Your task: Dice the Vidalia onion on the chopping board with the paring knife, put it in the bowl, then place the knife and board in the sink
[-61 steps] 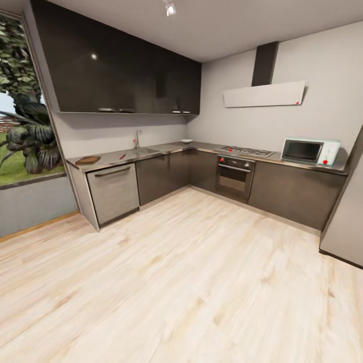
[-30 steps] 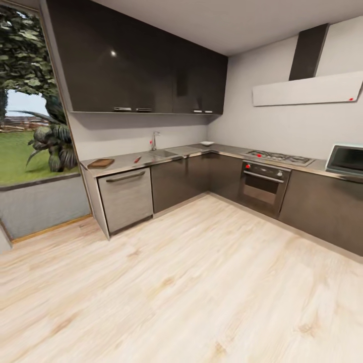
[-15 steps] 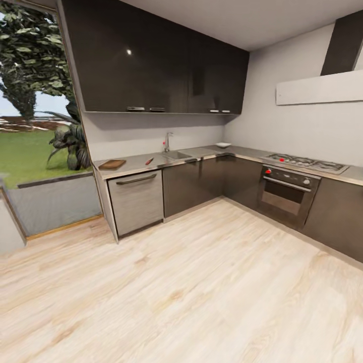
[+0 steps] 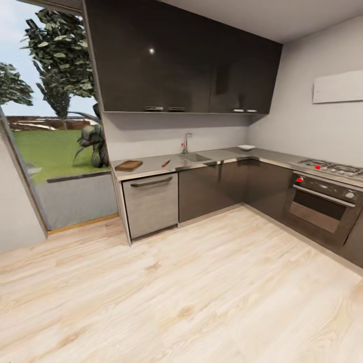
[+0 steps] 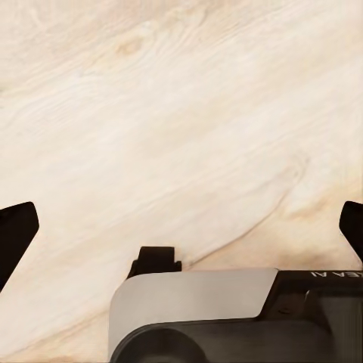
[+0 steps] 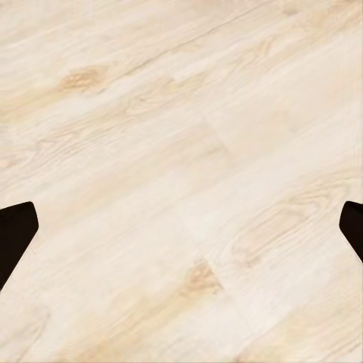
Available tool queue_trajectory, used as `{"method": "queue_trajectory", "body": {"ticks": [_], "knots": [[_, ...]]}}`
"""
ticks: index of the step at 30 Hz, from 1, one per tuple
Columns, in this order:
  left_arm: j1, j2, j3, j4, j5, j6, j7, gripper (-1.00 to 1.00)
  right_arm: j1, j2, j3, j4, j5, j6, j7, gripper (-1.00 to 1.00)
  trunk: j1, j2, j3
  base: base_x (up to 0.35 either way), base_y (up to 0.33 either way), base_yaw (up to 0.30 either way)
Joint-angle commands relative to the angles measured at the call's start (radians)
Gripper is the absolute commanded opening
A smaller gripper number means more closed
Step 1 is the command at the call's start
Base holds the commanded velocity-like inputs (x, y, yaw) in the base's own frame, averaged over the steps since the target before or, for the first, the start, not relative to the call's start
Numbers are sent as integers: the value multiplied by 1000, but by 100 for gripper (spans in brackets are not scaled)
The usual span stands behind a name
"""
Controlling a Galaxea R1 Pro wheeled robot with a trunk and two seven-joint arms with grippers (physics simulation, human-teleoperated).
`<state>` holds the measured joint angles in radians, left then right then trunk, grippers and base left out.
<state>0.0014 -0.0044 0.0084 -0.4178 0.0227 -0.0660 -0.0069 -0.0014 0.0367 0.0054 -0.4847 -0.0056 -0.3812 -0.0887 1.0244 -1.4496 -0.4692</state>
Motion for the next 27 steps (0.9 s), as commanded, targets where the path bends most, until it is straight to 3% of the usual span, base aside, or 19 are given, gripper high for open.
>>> {"method": "queue_trajectory", "body": {"ticks": [1, 27], "knots": [[0, 0, 1, -1, 2, -1, -1, 100, 0, 0, 1, 0, 0, -2, -3, 100, 1, 0, -1, 334, -140, 264], [0, -2, 1, -1, 2, -1, 1, 100, 0, 0, 1, 0, 0, -2, -3, 100, 1, 0, -1, 334, -140, 264]]}}
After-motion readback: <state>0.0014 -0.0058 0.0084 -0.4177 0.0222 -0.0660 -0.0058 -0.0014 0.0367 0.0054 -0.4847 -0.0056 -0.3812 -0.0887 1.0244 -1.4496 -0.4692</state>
